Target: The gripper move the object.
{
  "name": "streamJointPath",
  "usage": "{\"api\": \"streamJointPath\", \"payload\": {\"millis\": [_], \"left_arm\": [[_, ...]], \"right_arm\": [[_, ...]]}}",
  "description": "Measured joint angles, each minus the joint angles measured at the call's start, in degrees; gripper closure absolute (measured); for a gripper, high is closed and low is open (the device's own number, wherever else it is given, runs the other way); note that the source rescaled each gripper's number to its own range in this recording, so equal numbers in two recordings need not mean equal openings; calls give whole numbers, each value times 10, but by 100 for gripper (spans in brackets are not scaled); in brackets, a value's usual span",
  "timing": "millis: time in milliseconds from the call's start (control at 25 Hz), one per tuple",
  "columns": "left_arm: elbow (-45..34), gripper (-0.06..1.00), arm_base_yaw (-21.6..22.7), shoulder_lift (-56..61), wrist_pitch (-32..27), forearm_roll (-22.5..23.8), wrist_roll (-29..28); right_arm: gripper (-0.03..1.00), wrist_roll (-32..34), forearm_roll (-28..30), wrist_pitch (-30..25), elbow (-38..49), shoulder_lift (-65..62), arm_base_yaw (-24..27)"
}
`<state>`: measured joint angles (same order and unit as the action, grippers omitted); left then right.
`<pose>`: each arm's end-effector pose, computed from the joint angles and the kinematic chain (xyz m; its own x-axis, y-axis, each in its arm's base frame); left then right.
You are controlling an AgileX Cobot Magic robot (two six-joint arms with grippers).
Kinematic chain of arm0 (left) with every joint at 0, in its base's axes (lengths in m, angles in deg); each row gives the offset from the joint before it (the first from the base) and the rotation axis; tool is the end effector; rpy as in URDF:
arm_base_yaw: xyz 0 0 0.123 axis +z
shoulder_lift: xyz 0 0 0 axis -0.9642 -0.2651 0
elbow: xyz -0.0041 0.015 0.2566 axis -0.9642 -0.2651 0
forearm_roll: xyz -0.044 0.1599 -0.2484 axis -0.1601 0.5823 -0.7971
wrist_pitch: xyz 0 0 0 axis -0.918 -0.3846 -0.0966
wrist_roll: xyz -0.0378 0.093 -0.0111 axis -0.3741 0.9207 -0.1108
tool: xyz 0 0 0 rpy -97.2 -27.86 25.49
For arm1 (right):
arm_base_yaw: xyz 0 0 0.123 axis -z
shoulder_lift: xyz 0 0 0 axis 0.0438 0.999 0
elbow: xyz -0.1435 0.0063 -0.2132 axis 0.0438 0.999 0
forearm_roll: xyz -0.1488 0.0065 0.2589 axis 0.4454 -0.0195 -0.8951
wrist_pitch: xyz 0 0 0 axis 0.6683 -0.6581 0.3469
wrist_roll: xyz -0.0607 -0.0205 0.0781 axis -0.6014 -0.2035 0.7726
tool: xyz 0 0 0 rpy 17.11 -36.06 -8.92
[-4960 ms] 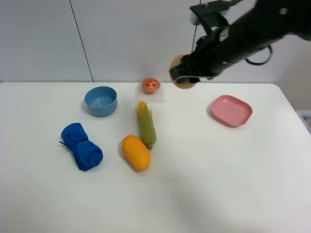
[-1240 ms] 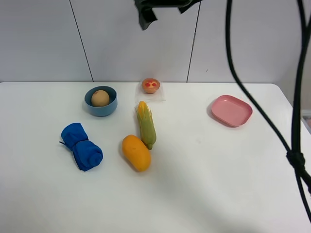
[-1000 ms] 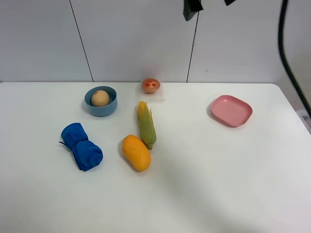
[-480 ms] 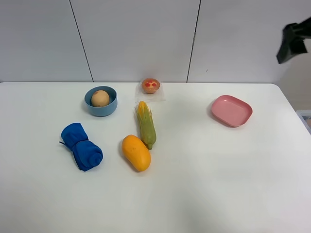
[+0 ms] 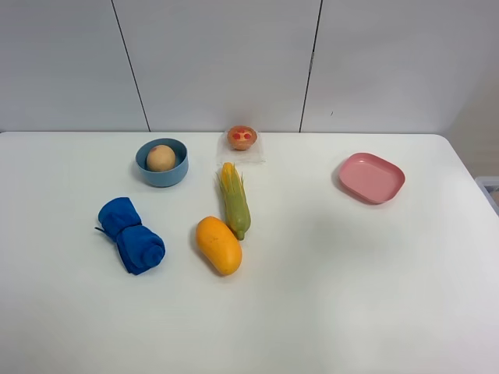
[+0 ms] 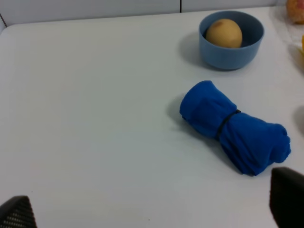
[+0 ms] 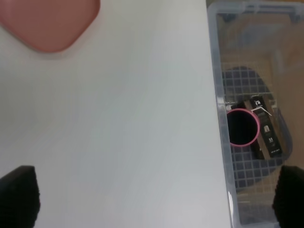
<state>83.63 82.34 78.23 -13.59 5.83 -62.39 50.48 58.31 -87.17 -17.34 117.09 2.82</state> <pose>0.0715 0.0044 0.3008 -0.4336 0.0023 -0.9011 -0.0622 0.9975 0.0325 0.2140 -0.0320 0.3706 -0.8106 -0.0481 -0.5836 0.0628 0.9838 -0.1682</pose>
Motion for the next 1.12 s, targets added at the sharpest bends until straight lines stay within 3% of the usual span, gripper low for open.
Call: {"api": "streamJointPath", "payload": {"millis": [240, 480, 720, 1120], "left_arm": [[0, -6, 0, 0, 0, 0, 0], [0, -6, 0, 0, 0, 0, 0], [0, -6, 0, 0, 0, 0, 0], [0, -6, 0, 0, 0, 0, -1]], "right_arm": [[-3, 5, -18, 5, 103, -144, 0], [-3, 46, -40, 86, 210, -317, 0], [-3, 46, -35, 107, 302, -452, 0], [-3, 46, -36, 96, 351, -504, 0]]}}
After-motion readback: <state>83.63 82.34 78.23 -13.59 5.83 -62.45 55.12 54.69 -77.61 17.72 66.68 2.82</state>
